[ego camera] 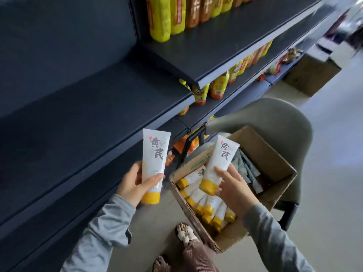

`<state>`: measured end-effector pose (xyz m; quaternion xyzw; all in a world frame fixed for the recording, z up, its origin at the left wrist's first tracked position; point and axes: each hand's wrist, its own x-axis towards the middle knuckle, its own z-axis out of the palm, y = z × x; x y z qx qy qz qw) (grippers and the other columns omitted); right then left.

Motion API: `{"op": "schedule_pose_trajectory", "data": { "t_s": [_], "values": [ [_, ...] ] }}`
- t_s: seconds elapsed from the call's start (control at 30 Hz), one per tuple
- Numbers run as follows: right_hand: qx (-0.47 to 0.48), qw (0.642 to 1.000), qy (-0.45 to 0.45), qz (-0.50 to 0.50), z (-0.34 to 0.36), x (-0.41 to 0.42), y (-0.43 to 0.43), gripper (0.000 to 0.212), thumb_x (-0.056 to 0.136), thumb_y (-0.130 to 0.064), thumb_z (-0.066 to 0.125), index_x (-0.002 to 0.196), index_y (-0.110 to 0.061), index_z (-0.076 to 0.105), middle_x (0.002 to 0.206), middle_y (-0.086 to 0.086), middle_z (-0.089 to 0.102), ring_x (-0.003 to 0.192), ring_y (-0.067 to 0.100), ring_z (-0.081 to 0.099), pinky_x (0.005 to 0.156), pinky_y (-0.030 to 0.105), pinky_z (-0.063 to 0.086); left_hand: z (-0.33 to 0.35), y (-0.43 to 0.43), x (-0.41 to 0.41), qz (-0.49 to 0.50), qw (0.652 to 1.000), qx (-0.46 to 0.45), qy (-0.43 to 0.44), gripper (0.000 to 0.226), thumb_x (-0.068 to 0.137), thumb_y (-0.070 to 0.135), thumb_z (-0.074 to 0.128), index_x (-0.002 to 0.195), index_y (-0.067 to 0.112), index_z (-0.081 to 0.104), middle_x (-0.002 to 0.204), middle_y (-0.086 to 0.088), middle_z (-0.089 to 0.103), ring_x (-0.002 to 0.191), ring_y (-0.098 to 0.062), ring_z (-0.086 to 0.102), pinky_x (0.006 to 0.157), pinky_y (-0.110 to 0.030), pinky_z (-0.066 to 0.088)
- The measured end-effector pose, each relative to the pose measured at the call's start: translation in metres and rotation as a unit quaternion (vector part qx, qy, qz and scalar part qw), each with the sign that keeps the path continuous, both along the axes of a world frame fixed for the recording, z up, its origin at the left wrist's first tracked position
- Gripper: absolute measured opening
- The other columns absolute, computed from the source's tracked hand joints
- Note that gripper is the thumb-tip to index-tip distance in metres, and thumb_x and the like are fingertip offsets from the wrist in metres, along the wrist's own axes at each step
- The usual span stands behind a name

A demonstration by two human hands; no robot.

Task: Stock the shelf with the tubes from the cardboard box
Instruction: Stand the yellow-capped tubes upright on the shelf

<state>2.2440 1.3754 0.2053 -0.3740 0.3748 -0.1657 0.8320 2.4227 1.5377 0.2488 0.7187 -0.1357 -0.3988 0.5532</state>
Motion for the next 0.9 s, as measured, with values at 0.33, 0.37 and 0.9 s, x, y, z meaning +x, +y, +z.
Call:
{"op": "schedule_pose_trajectory", "data": {
  "t_s": [0.33,0.37,0.9],
  "values": [
    [-0.182,0.966,-0.153,0.104,0.165,0.05,0.032,0.049,0.076,-0.013,0.061,0.124,-0.022,0.056,0.11,0.015,0.069,0.095,0.031,0.069,0.067,0.038,0.058,0.145,0.101,0.034,0.005,0.985,-0.14,-0.099,0.044,0.067,-0.003,0.076,0.104,0.011,0.057,0.083,-0.01,0.074,0.066,-0.024,0.07,0.054,-0.024,0.054],
    [-0.197,0.96,-0.163,0.117,0.177,0.058,0.036,0.052,0.076,-0.012,0.061,0.126,-0.021,0.054,0.113,0.015,0.068,0.097,0.031,0.068,0.069,0.039,0.058,0.158,0.111,0.036,0.012,0.982,-0.155,-0.112,0.046,0.065,0.0,0.078,0.104,0.01,0.057,0.085,-0.01,0.074,0.068,-0.025,0.07,0.055,-0.024,0.054],
    [-0.315,0.843,-0.286,0.329,0.296,0.227,0.148,0.044,0.075,-0.024,0.072,0.118,-0.027,0.06,0.109,0.015,0.069,0.093,0.031,0.069,0.068,0.035,0.057,0.271,0.269,0.113,0.255,0.881,-0.269,-0.294,0.041,0.064,0.013,0.058,0.103,0.022,0.06,0.09,-0.009,0.073,0.072,-0.03,0.071,0.055,-0.034,0.058]
  ]
}}
